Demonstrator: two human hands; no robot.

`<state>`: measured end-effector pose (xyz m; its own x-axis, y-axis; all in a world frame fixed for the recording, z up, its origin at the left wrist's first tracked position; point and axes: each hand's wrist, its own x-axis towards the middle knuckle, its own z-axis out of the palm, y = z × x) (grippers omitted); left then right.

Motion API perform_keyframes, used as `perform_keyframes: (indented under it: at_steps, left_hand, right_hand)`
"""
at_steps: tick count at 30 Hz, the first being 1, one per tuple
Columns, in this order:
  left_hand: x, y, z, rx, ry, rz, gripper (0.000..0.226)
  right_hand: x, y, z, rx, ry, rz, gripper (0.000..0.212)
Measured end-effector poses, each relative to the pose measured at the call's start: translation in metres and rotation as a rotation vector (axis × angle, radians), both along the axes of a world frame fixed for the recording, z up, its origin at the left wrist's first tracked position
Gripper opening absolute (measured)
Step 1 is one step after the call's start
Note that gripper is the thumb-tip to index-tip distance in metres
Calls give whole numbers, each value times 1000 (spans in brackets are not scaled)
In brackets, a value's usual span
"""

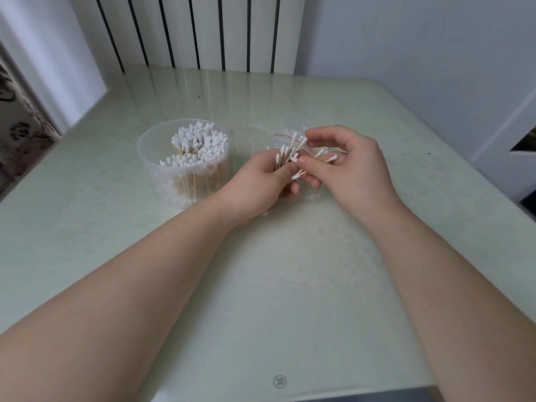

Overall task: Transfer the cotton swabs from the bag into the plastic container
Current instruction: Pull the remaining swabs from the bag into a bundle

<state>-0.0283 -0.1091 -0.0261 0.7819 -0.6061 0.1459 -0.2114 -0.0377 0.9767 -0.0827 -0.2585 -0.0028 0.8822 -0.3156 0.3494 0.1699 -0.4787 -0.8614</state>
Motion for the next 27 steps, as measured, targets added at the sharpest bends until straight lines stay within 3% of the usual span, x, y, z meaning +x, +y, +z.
perform_keyframes:
  at_steps: [4, 8, 12, 17, 24, 27]
  left_hand:
    - [-2, 1, 6, -47, 129, 0, 23]
    - [-6, 3, 9, 66, 48, 35, 25]
    - [-1, 1, 3, 125, 15, 93, 31]
    - [3, -2, 2, 32, 123, 141, 34]
    - [3, -7, 5, -140, 322, 182, 23]
    - [2, -7, 6, -151, 319, 170, 28]
  right_hand:
    - [-2, -1, 2, -37, -9, 0, 34]
    - [-2, 0, 2, 7, 4, 57, 34]
    - [-1, -6, 1, -265, -64, 16, 31]
    - [-2, -15, 4, -419, -14, -32, 35]
    - [-3, -10, 10, 21, -14, -26, 48]
    - [-4, -4, 14, 321, -52, -1, 32]
